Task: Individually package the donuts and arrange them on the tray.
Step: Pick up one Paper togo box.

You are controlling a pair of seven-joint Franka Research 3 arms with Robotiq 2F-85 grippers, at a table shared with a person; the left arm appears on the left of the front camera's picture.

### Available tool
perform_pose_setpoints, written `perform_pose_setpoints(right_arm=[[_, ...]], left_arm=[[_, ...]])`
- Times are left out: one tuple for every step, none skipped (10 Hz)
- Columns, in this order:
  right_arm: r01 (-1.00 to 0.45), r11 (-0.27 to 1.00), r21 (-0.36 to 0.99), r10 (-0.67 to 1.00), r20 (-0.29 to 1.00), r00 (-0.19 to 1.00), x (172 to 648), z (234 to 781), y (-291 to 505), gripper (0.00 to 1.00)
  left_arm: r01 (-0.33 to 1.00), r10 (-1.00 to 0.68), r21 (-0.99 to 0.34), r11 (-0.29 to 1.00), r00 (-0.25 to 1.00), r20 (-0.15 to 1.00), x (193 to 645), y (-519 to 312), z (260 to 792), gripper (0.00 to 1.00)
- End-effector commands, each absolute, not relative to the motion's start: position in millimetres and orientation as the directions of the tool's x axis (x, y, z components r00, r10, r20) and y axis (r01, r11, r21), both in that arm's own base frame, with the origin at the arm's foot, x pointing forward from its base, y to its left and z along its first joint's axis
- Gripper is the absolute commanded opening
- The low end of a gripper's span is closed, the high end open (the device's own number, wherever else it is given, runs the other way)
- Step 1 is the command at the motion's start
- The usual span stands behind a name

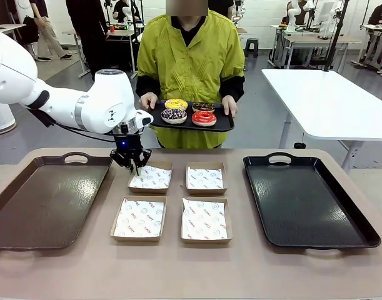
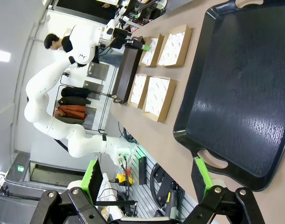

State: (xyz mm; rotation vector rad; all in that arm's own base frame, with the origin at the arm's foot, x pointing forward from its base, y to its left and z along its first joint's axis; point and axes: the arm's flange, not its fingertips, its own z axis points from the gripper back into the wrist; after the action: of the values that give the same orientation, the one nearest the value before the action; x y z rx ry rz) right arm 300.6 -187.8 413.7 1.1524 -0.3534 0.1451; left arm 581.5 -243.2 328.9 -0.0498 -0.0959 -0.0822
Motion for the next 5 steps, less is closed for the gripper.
perform_pose_setpoints(right_arm=[[-0.302,0.389,0.87,-0.07,0.355,0.932,301.3,413.2,-188.4,1.0],[-0.302,0.389,0.87,-0.07,0.355,0.932,301.3,413.2,-188.4,1.0],[-0.302,0.389,0.87,-0.07,0.355,0.932,301.3,413.2,-188.4,1.0],[-0.302,0.389,0.87,-0.07,0.355,0.932,301.3,413.2,-188.4,1.0],[-0.302,0.389,0.87,-0.07,0.355,0.932,301.3,413.2,-188.4,1.0]], left_arm=[[0.056,-0.056,0.007,0.998,0.993,0.1,587.2,-249.5,330.0,0.0],[0.053,-0.054,0.01,0.999,0.994,0.1,587.0,-249.3,330.3,0.0],[0.051,-0.052,0.011,0.999,0.994,0.099,586.9,-248.9,331.3,0.0],[0.048,-0.048,0.01,0.999,0.994,0.096,586.6,-248.3,333.1,0.0],[0.039,-0.039,0.011,0.999,0.995,0.088,585.6,-246.7,336.6,0.0]])
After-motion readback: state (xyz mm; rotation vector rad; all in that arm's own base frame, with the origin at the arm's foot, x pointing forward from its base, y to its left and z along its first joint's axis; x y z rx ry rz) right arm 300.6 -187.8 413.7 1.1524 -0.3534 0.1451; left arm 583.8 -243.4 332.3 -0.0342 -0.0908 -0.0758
